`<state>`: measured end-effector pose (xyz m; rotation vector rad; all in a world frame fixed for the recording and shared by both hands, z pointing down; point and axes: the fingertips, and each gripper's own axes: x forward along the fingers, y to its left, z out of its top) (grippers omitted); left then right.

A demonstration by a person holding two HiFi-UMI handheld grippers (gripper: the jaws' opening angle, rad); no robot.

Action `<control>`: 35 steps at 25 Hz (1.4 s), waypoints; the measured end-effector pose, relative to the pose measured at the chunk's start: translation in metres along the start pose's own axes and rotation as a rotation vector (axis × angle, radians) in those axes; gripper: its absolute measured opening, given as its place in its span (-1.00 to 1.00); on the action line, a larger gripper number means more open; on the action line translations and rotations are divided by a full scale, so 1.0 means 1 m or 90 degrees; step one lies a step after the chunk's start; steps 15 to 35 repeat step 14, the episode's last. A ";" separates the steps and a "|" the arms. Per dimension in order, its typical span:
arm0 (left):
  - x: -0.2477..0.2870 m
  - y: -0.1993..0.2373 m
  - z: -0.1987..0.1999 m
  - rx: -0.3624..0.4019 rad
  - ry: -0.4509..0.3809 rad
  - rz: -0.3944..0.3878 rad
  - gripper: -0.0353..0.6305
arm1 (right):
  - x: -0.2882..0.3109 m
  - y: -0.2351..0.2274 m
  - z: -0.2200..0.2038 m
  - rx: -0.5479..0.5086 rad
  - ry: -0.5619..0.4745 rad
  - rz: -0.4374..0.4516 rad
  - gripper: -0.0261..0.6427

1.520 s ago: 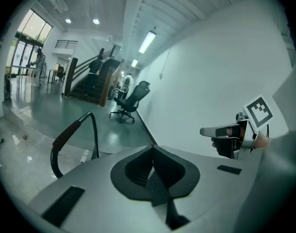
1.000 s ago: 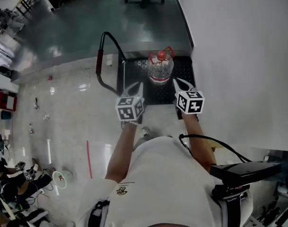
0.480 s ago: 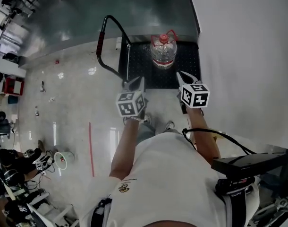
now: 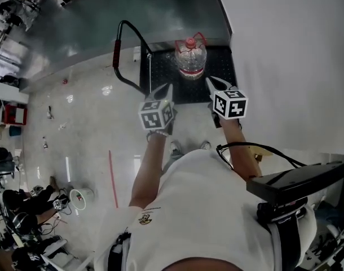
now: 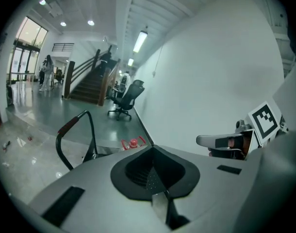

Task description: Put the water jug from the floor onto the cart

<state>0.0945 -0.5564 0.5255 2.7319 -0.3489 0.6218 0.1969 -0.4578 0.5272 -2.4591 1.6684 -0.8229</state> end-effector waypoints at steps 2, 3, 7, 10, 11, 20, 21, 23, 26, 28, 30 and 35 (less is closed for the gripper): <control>-0.003 0.004 0.004 -0.003 -0.001 -0.007 -0.88 | 0.002 0.009 -0.005 0.002 0.006 -0.003 -0.88; -0.003 0.005 0.005 -0.002 -0.001 -0.011 -0.88 | 0.003 0.012 -0.007 0.003 0.010 -0.004 -0.88; 0.002 0.014 0.009 -0.006 -0.003 -0.023 -0.88 | 0.012 0.015 -0.009 0.002 0.017 -0.013 -0.88; -0.001 0.019 0.002 -0.015 -0.002 -0.022 -0.88 | 0.010 0.015 -0.014 -0.001 0.021 -0.021 -0.88; -0.002 0.019 -0.002 -0.016 0.000 -0.022 -0.88 | 0.007 0.015 -0.017 0.000 0.021 -0.024 -0.88; -0.006 0.018 -0.013 -0.015 0.008 -0.025 -0.88 | -0.001 0.014 -0.024 0.006 0.017 -0.032 -0.88; -0.006 0.018 -0.013 -0.015 0.008 -0.025 -0.88 | -0.001 0.014 -0.024 0.006 0.017 -0.032 -0.88; -0.006 0.018 -0.013 -0.015 0.008 -0.025 -0.88 | -0.001 0.014 -0.024 0.006 0.017 -0.032 -0.88; -0.006 0.018 -0.013 -0.015 0.008 -0.025 -0.88 | -0.001 0.014 -0.024 0.006 0.017 -0.032 -0.88; -0.006 0.018 -0.013 -0.015 0.008 -0.025 -0.88 | -0.001 0.014 -0.024 0.006 0.017 -0.032 -0.88; -0.006 0.018 -0.013 -0.015 0.008 -0.025 -0.88 | -0.001 0.014 -0.024 0.006 0.017 -0.032 -0.88; -0.006 0.018 -0.013 -0.015 0.008 -0.025 -0.88 | -0.001 0.014 -0.024 0.006 0.017 -0.032 -0.88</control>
